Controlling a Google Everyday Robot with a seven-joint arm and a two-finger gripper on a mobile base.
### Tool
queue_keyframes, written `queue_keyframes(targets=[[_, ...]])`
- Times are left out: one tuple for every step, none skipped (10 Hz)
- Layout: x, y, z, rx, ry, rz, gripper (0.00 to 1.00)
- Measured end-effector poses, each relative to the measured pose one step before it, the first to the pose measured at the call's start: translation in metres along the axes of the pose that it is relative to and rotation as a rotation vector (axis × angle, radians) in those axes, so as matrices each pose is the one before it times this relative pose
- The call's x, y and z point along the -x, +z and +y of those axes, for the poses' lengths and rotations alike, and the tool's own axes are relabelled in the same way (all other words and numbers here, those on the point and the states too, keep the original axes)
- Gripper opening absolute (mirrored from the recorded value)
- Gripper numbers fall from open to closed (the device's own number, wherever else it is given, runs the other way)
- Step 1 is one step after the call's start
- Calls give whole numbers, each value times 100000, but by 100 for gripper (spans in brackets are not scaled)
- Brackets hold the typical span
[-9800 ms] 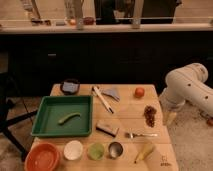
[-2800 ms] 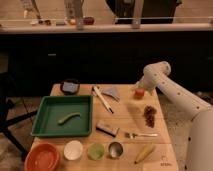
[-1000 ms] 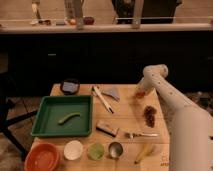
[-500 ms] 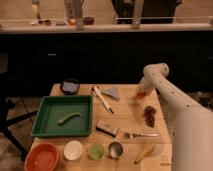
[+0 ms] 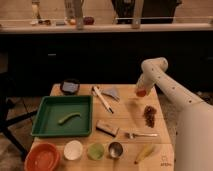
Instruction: Place apple in metal cup
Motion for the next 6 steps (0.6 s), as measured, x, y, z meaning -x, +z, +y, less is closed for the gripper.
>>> queue_keyframes(targets=[[1075, -926, -1528, -210, -1221, -1110, 0], [864, -620, -759, -141, -603, -583, 0], [1005, -714, -705, 212, -827, -197, 0], [962, -558, -710, -348, -815, -270, 0], [1226, -569, -578, -530, -439, -383, 0], [740, -315, -261, -335, -212, -221, 0]])
